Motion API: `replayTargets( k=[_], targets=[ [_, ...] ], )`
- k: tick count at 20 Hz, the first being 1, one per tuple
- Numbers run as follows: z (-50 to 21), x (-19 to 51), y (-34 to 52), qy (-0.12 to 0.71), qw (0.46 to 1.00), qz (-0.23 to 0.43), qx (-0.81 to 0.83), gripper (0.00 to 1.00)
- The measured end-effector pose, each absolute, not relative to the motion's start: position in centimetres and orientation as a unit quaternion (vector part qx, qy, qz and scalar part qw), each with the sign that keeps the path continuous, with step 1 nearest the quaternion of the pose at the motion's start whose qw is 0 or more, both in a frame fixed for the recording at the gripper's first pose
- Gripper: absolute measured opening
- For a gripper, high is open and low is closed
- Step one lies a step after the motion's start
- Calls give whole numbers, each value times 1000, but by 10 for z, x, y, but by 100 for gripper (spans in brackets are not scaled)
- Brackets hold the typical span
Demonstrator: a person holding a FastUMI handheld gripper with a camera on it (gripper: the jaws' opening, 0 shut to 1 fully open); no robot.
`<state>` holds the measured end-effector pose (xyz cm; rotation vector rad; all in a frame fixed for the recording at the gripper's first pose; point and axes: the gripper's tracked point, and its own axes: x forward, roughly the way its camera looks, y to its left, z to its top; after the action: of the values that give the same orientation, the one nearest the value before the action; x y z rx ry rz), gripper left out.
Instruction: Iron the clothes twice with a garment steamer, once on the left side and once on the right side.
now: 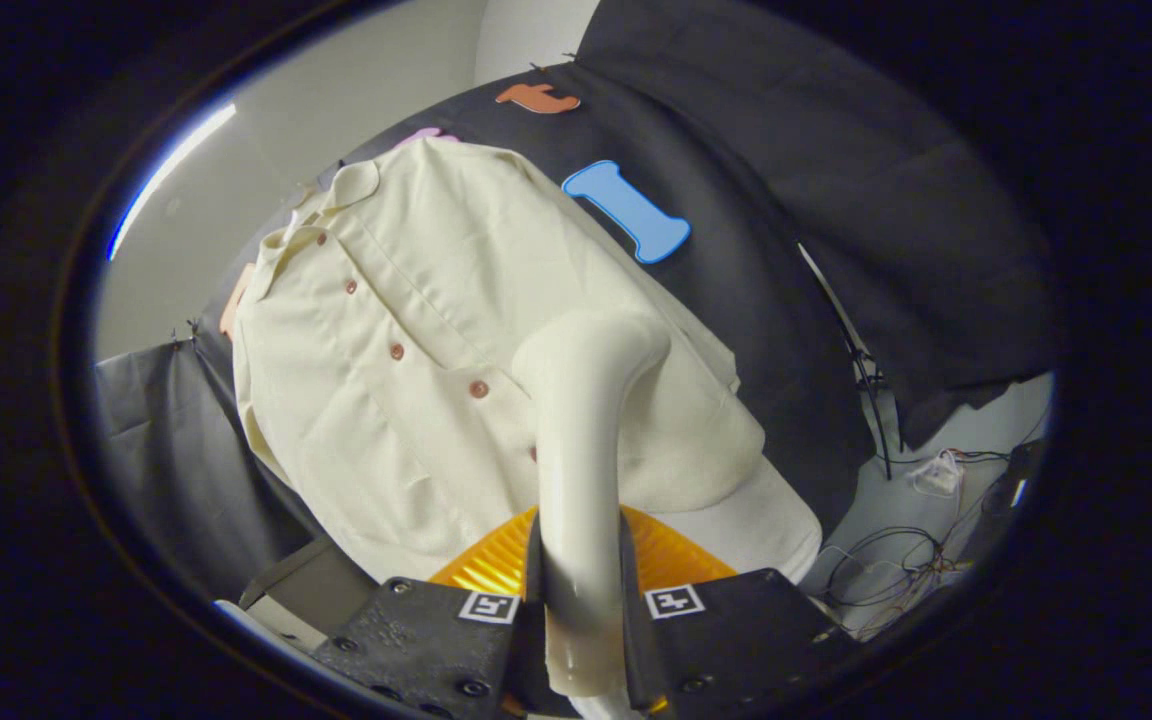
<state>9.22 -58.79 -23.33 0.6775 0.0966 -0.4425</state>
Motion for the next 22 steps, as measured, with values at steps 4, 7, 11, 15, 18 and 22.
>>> replayTargets(
  k=[4,7,11,15,18,22],
  targets=[
    [-249,79,-582,66,912,-227,335,32],
    [-250,69,-571,63,905,-229,354,31],
    [-239,51,-548,58,901,-230,362,31],
    [-217,31,-510,42,905,-216,365,31],
    [-191,26,-470,33,907,-190,375,31],
    [-164,23,-405,60,928,-167,327,31]
  ],
)
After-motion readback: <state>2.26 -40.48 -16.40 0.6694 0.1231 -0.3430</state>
